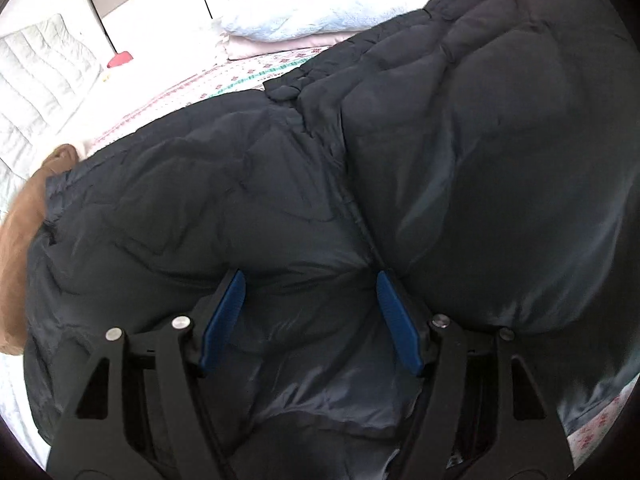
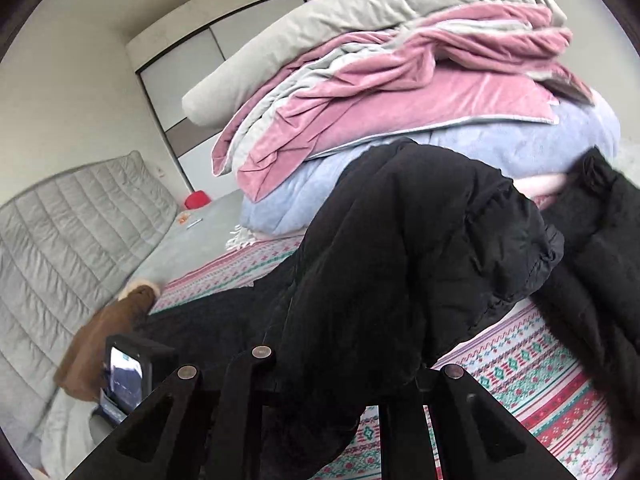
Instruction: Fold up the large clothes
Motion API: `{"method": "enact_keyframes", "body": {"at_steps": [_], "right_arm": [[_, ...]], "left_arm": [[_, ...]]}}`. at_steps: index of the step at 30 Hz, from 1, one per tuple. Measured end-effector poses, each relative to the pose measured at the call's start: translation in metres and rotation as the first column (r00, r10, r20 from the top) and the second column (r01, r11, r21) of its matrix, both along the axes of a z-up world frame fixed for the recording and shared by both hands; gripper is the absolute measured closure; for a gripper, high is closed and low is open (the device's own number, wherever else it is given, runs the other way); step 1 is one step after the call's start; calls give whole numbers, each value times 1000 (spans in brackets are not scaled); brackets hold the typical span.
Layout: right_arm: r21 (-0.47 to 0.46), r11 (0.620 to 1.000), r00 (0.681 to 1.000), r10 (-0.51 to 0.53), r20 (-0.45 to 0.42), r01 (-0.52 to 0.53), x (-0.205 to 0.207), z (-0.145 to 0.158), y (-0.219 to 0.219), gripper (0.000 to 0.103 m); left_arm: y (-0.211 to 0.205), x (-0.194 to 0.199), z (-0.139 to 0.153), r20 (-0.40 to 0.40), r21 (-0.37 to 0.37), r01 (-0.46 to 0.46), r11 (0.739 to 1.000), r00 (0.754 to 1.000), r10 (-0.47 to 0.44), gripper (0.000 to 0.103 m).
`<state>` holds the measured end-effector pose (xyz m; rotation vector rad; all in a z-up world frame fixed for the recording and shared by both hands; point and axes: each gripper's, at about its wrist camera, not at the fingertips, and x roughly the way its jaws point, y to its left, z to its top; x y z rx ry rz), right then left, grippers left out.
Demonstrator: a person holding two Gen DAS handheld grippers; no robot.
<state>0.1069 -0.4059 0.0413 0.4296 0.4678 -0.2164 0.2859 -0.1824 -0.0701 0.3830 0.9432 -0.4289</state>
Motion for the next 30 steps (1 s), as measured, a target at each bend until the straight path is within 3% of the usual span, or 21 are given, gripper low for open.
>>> {"method": "enact_keyframes", "body": {"at_steps": [4, 7, 12, 14, 16, 18, 21, 24, 27, 30], "right_arm": [[-5, 1000, 1000, 8, 17, -8, 0, 4, 2, 88], [8, 1000, 1000, -5, 6, 5, 1, 3, -3, 88], [74, 997, 1000, -24, -5, 24, 1, -1, -16, 88], [82, 996, 1000, -27, -5, 27, 1, -1, -16, 88], [73, 997, 1000, -25, -3, 25, 0, -1, -16, 88], [73, 997, 1000, -18, -6, 18, 0, -1, -13, 88], [59, 998, 1000, -7, -26, 8, 2, -4, -6, 88], [27, 1000, 1000, -2, -22, 3, 2, -2, -1, 88], [24, 1000, 1000, -4, -10, 4, 0, 0, -1, 88], [29, 1000, 1000, -9, -12, 9, 0, 0, -2, 88]], "left_arm": [[13, 5, 8, -47, -51, 8, 999, 999, -10, 35], [21, -3, 25, -26, -59, 36, 998, 999, -37, 35], [37, -39, 47, -26, -113, 170, 979, 984, -174, 34], [37, -58, 42, -27, -86, 228, 970, 973, -231, 34], [28, -74, 26, -15, 2, 264, 965, 965, -264, 34], [18, -81, 8, -29, 40, 282, 959, 959, -281, 34], [6, -82, -8, -54, 75, 280, 957, 960, -276, 34], [-1, -73, -8, -62, 62, 291, 955, 956, -287, 34], [9, -56, 5, -71, 22, 286, 958, 956, -284, 34], [25, -32, 29, -28, -20, 201, 979, 979, -201, 34]]}}
